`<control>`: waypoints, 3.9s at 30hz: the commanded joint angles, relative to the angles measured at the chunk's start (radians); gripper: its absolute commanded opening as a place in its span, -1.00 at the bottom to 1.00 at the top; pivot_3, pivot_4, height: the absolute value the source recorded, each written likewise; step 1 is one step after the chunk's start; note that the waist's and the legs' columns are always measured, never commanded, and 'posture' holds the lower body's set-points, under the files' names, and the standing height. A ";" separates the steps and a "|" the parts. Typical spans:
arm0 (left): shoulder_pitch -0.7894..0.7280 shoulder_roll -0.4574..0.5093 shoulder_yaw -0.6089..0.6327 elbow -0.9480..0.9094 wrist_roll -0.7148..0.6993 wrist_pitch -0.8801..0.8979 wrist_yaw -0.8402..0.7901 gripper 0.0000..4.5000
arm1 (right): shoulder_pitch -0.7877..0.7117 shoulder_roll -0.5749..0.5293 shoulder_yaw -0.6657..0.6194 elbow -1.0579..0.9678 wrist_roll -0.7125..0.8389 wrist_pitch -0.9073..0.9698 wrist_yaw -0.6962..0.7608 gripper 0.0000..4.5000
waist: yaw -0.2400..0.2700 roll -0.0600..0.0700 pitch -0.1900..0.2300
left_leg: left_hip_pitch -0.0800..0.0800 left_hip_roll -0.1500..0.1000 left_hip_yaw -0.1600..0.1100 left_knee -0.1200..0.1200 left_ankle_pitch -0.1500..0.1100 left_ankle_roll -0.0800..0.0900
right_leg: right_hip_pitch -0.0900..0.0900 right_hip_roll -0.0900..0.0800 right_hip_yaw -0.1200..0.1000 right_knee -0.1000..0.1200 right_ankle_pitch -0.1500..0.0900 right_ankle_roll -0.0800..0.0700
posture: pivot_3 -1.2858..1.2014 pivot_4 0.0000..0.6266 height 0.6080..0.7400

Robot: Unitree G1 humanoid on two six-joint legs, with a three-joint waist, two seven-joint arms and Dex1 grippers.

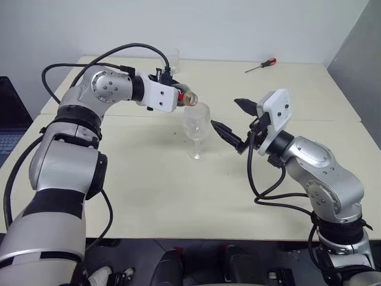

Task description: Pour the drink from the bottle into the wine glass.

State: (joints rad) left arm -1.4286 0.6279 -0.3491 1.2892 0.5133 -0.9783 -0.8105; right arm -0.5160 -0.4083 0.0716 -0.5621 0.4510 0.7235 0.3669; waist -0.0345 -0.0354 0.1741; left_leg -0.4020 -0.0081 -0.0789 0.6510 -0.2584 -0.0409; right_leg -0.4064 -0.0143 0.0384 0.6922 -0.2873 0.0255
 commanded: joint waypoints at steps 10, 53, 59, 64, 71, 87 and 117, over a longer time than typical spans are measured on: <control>-0.090 0.023 -0.023 -0.007 0.040 -0.044 0.086 -0.32 | -0.002 0.008 -0.015 -0.016 -0.010 -0.029 0.002 1.00 | 0.000 0.000 0.000 | 0.000 0.000 0.000 0.000 0.000 0.000 | 0.000 0.000 0.000 0.000 0.000 0.000 | 0.03 -0.52 1.00; -0.157 0.045 -0.092 0.013 0.133 -0.067 0.193 -0.32 | 0.008 0.008 -0.014 -0.012 -0.014 -0.036 0.002 1.00 | 0.000 0.000 0.000 | -0.003 0.000 -0.001 0.008 0.000 0.000 | 0.000 0.000 -0.001 0.004 0.000 0.000 | 0.03 -0.52 1.00; -0.161 0.049 -0.094 0.013 0.134 -0.068 0.190 -0.32 | 0.008 0.010 -0.013 -0.006 -0.017 -0.042 0.007 1.00 | 0.000 0.000 0.000 | -0.003 0.000 -0.001 0.009 0.000 0.000 | 0.000 0.000 -0.002 0.004 0.000 0.000 | 0.03 -0.52 1.00; -0.162 0.049 -0.095 0.014 0.131 -0.071 0.182 -0.32 | 0.008 0.008 -0.014 0.002 -0.021 -0.050 0.012 1.00 | 0.000 0.000 0.000 | -0.003 0.000 -0.001 0.009 0.000 0.000 | 0.000 0.000 -0.002 0.004 0.000 0.000 | 0.03 -0.52 1.00; -0.169 0.049 -0.100 0.014 0.133 -0.074 0.184 -0.32 | 0.013 0.010 -0.015 -0.002 -0.026 -0.050 0.017 1.00 | 0.000 0.000 0.000 | -0.003 0.000 -0.001 0.009 0.000 0.000 | 0.000 0.000 -0.002 0.005 0.000 0.000 | 0.03 -0.52 1.00; -0.175 0.047 -0.110 0.014 0.134 -0.081 0.189 -0.32 | 0.028 0.023 -0.018 -0.031 -0.007 -0.030 0.035 1.00 | 0.000 0.000 0.000 | -0.003 0.000 -0.001 0.009 0.000 0.000 | 0.000 0.000 -0.002 0.005 0.000 0.000 | 0.03 -0.52 1.00; -0.176 0.045 -0.113 0.015 0.138 -0.074 0.196 -0.32 | 0.039 0.053 -0.065 -0.085 0.193 -0.006 0.033 1.00 | 0.000 0.000 0.000 | -0.003 0.000 -0.001 0.009 0.000 0.000 | 0.000 0.000 -0.002 0.005 0.000 0.000 | 0.03 -0.52 1.00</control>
State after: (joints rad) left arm -1.5517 0.6590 -0.4681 1.3102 0.6547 -1.0516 -0.6395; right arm -0.4765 -0.3501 0.0276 -0.6254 0.6458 0.7392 0.4042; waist -0.0349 -0.0354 0.1741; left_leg -0.4053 -0.0084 -0.0800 0.6605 -0.2588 -0.0405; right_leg -0.4068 -0.0142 0.0366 0.6972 -0.2877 0.0259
